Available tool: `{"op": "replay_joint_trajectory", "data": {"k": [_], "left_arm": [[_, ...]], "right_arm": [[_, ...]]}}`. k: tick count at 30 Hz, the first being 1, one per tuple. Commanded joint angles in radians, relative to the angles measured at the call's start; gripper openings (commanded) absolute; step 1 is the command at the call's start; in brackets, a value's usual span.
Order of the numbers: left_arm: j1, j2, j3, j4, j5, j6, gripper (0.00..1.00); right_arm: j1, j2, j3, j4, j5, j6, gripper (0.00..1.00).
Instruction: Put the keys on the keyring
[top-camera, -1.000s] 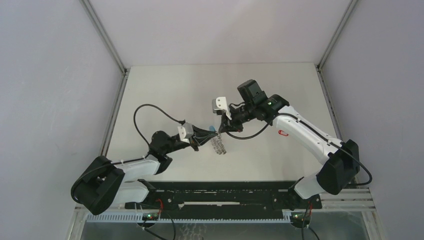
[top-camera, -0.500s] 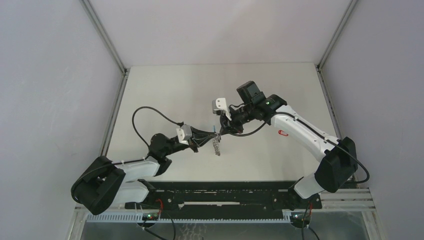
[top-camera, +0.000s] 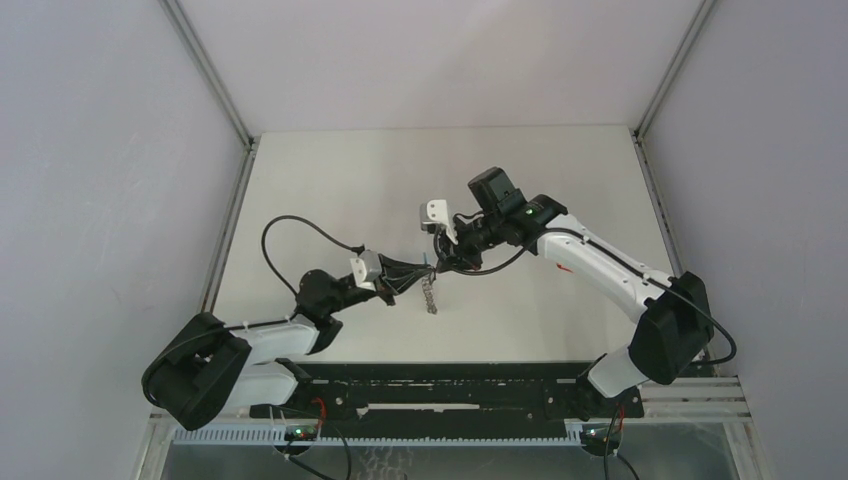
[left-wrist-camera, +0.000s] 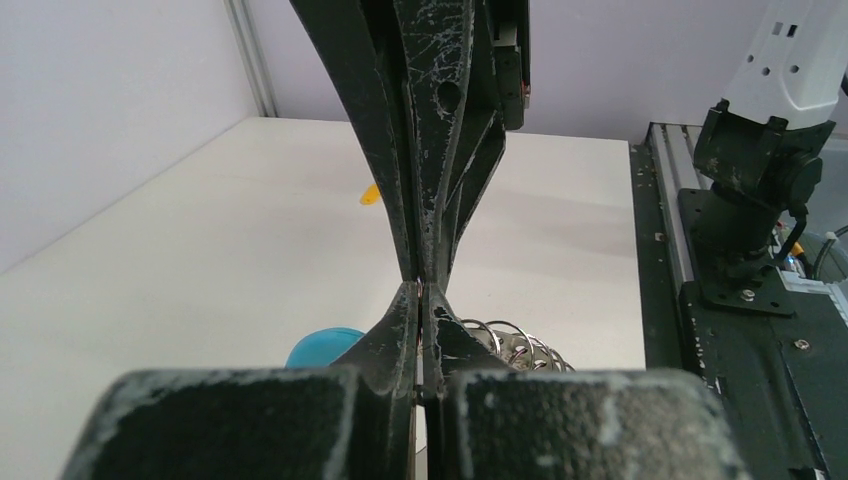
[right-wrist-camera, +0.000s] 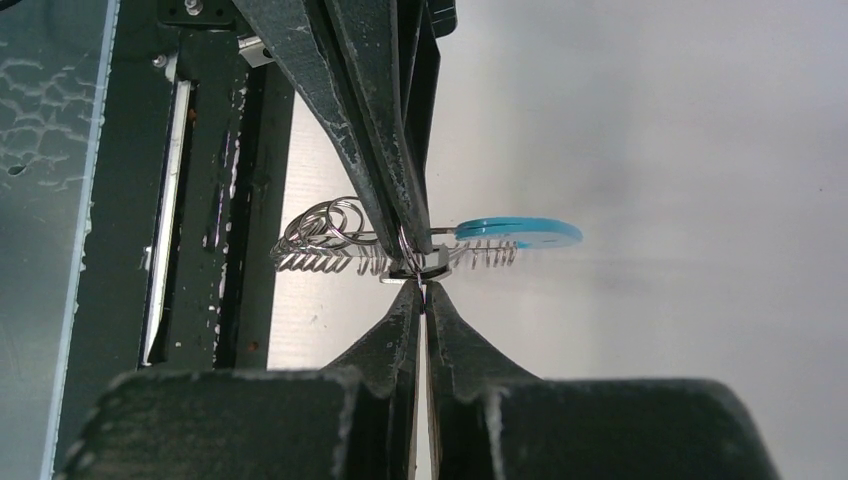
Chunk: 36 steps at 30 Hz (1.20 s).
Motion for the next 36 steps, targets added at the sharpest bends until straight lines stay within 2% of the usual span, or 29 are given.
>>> {"op": "replay_joint_trajectory", "data": {"k": [1, 7, 12, 22, 26, 29, 33, 36], "left_arm": [[-0.006, -0.039, -0.010, 0.125, -0.022, -0.002, 0.00], [-0.009, -0.044, -0.015, 0.147, -0.005, -0.007, 0.00], [-0.009, -0.059, -0.021, 0.147, 0.017, -0.003, 0.00], [-0.018, -0.050, -0.006, 0.163, 0.070, -0.017, 0.00], [-0.024, -0.052, -0.005, 0.165, 0.070, -0.016, 0.00], [-0.024, -0.061, -0.013, 0.165, 0.060, -0.010, 0.00], [-0.024, -0.063, -0.023, 0.165, 0.048, -0.008, 0.00], [-0.024, -0.060, -0.025, 0.165, 0.036, -0.008, 0.00]], "right_arm": [[-0.001, 0.017, -0.003, 0.063, 0.015, 0.061, 0.00], [0.014, 0.042, -0.004, 0.076, 0.004, 0.068, 0.00], [-0.055, 0.056, -0.004, 0.063, -0.096, 0.083, 0.00], [-0.040, 0.109, 0.031, 0.069, -0.208, 0.054, 0.03], [-0.027, 0.122, 0.041, 0.086, -0.221, 0.053, 0.07], [-0.034, 0.109, 0.040, 0.067, -0.211, 0.027, 0.13], [-0.066, 0.041, -0.004, 0.062, -0.211, -0.013, 0.23], [-0.086, -0.041, -0.090, 0.139, -0.197, -0.023, 0.28]]}}
